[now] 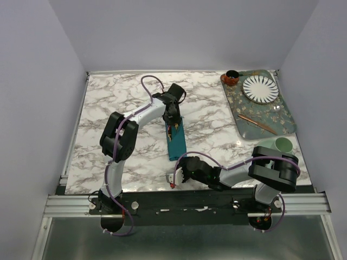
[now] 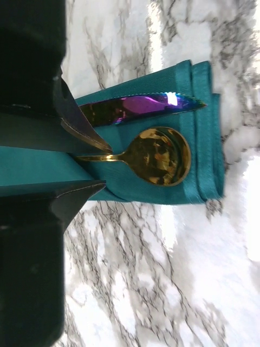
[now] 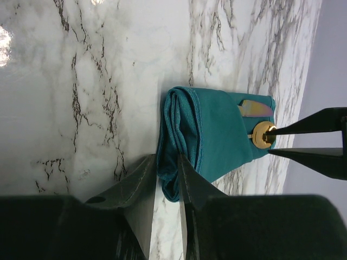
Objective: Fold the napkin into a case and place the utensils inside
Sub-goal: Insert the spoon into the folded napkin, then reset both arms
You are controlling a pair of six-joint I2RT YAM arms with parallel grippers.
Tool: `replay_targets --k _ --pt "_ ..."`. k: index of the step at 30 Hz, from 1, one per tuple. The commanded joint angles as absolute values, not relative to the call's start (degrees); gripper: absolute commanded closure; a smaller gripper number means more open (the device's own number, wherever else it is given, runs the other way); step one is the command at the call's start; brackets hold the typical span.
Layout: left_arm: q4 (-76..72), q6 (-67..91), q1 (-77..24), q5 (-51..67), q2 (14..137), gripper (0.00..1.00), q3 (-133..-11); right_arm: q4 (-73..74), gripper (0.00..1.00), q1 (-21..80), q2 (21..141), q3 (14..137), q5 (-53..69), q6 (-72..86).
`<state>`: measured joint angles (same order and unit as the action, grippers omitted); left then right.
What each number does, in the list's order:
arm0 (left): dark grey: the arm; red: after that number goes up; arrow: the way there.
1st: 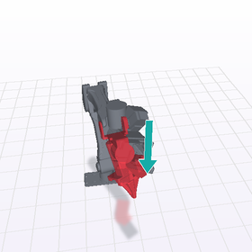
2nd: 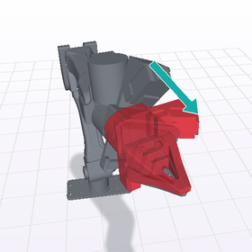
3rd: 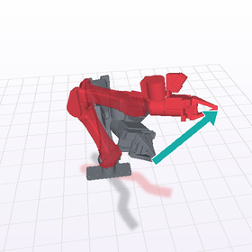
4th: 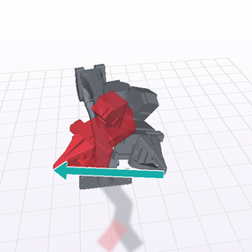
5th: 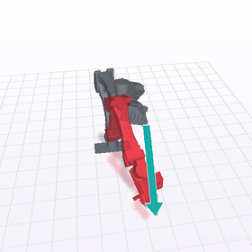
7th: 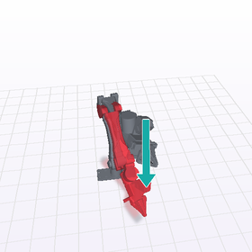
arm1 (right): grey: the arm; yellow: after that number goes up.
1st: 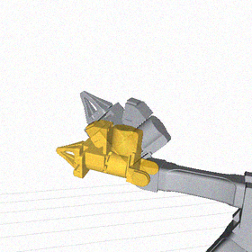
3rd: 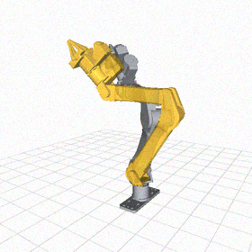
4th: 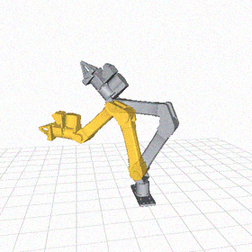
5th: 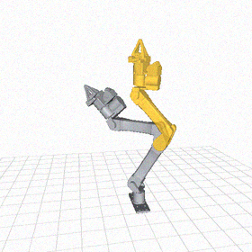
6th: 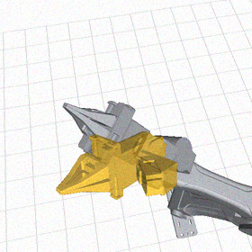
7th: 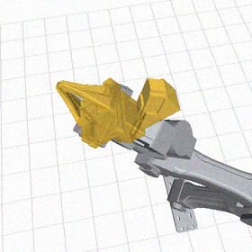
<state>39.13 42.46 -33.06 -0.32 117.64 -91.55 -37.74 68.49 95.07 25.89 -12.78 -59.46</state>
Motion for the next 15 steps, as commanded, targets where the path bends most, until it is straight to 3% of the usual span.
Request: replay_targets --k 1,9,15 --pt "37.97 39.73 -31.73 -5.79 116.37 0.61 -97.80 -37.26 0.69 67.94 96.07 25.75 -13.54 -59.06" --pt "33.76 31.91 -28.13 -10.28 113.47 0.51 -103.10 -36.56 0.67 67.94 91.76 25.58 -12.22 -58.36" --pt "30.59 24.20 -23.57 -5.65 106.97 0.20 -99.68 -30.07 0.60 67.85 83.43 27.42 -9.50 -53.89"
